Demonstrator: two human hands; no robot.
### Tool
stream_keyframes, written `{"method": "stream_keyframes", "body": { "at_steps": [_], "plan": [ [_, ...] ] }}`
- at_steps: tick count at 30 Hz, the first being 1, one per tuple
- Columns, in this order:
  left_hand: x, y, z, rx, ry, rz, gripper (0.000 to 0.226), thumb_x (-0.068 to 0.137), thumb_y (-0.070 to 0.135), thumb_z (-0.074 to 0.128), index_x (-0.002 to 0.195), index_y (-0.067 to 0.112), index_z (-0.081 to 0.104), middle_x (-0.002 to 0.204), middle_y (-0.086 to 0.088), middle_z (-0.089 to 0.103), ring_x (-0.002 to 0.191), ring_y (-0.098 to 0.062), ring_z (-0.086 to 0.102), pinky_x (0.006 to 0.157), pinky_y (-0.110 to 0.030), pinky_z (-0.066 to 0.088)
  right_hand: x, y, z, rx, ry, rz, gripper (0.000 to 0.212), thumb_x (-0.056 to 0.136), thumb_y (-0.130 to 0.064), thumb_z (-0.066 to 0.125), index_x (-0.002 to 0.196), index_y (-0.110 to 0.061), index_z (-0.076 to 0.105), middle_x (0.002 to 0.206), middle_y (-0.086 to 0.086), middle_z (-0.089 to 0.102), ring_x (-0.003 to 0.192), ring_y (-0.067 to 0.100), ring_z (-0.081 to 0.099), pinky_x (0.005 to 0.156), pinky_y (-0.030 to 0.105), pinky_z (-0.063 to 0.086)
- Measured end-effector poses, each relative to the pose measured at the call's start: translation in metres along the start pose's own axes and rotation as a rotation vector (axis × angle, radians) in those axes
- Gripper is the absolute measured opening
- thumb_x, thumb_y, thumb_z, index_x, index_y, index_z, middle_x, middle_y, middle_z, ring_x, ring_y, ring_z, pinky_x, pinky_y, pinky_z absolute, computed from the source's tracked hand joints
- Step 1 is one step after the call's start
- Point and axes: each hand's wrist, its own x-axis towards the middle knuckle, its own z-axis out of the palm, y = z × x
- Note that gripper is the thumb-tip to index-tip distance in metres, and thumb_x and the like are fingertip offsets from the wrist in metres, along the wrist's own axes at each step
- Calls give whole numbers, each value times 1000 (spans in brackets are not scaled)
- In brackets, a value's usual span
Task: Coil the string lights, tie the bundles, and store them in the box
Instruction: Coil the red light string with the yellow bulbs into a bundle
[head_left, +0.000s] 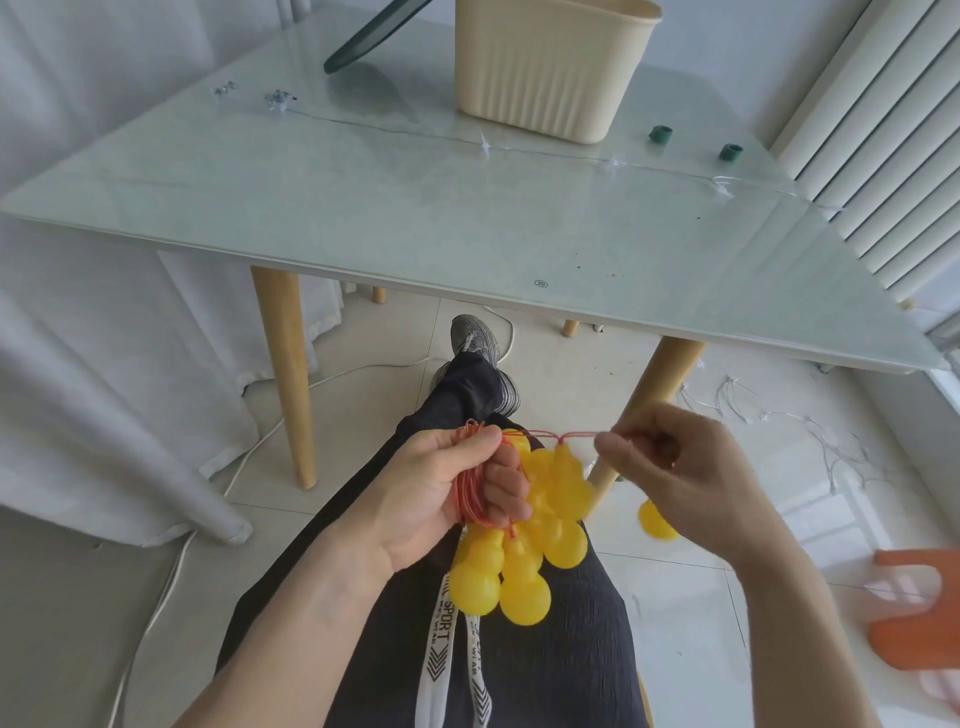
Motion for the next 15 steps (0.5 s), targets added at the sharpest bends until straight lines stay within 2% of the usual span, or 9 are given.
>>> {"method": "stream_keyframes", "body": {
  "at_steps": [3, 5, 7, 10, 12, 15],
  "plan": [
    [4, -4, 6, -56, 74, -13, 27, 94, 28, 54, 77, 7, 59, 53, -3, 46, 39, -14, 41, 43, -24, 37, -3, -11, 10, 48, 219, -92, 17, 86, -36, 73, 74, -28, 64, 61, -3, 48, 54, 10, 40, 52, 21, 34],
    [6, -5, 6, -137, 133, -53, 31, 101, 28, 47, 76, 11, 54, 50, 4, 35, 37, -10, 31, 42, -23, 31, -8, -18, 20, 43, 269, -174, 17, 85, -28, 75, 74, -29, 62, 64, -4, 50, 59, 11, 44, 55, 17, 35],
    [8, -4, 4, -207, 194, -78, 35, 104, 29, 42, 74, 13, 51, 49, 6, 29, 35, -8, 27, 41, -24, 29, -13, -19, 29, -31, 243, -241, 20, 84, -21, 78, 72, -26, 63, 65, -8, 49, 63, 10, 48, 57, 14, 35],
    [8, -2, 0, -268, 272, -84, 42, 104, 37, 37, 71, 13, 50, 49, 5, 27, 35, -11, 25, 42, -27, 27, -20, -12, 43, -175, 101, -264, 20, 80, -18, 78, 69, -25, 62, 64, -10, 51, 63, 13, 52, 54, 14, 36],
    [7, 1, -1, -307, 282, -84, 46, 103, 40, 30, 74, 11, 51, 53, 2, 29, 39, -14, 26, 49, -31, 28, -23, -8, 51, -231, 10, -258, 17, 79, -20, 75, 70, -27, 63, 64, -12, 52, 63, 12, 53, 53, 16, 39],
    [7, 1, 2, -346, 255, -67, 42, 102, 32, 26, 79, 8, 52, 60, -2, 37, 47, -17, 32, 58, -33, 29, -25, -5, 59, -290, -60, -263, 10, 84, -23, 70, 76, -30, 69, 68, -15, 52, 66, 8, 55, 54, 16, 41]
  ]
}}
